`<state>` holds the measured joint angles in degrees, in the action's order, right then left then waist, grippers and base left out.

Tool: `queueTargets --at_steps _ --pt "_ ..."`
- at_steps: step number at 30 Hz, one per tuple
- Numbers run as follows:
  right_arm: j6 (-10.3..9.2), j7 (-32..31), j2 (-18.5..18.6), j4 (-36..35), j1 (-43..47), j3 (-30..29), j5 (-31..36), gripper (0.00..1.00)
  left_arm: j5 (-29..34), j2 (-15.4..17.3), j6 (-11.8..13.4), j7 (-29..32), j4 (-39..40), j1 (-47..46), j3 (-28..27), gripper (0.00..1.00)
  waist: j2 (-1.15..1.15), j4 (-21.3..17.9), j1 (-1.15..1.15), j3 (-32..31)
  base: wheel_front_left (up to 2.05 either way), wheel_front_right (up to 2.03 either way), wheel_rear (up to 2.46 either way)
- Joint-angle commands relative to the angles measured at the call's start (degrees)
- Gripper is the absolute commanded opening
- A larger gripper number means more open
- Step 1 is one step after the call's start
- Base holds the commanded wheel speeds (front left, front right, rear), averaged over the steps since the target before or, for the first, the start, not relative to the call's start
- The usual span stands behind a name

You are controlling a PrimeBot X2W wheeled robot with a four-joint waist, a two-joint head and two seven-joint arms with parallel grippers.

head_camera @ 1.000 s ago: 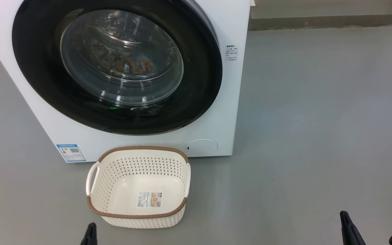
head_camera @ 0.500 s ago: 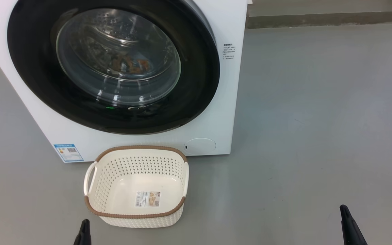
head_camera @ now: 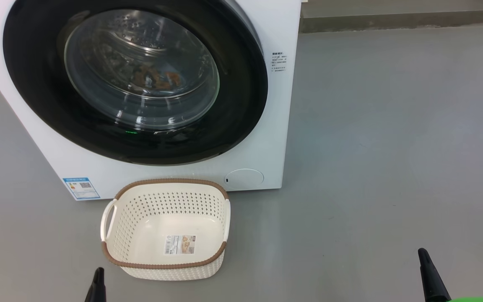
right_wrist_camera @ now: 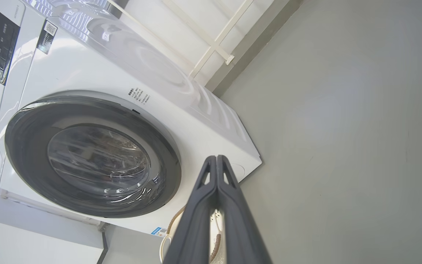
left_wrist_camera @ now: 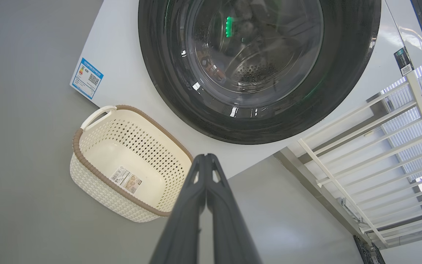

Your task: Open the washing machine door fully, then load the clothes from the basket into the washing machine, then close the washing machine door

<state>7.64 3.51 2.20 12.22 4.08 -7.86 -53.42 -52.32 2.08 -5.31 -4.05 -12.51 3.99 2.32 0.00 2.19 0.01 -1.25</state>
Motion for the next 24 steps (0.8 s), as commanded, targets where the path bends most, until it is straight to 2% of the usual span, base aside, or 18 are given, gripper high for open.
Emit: queueTargets --at_steps 1,24 --pt "-0.08 -0.3 0.6 -1.1 -2.8 0.7 -1.5 0.00 -1.5 1.1 -0.7 0.2 0.9 -3.1 -1.4 0.00 0.00 0.0 0.00 0.0 0.00 0.00 0.00" --pt "-0.11 -4.1 0.6 0.0 -5.7 0.9 -16.1 0.00 -16.8 1.2 -1.3 4.0 0.0 -5.9 -4.0 0.00 0.00 -0.9 0.00 0.6 0.00 0.00 0.00"
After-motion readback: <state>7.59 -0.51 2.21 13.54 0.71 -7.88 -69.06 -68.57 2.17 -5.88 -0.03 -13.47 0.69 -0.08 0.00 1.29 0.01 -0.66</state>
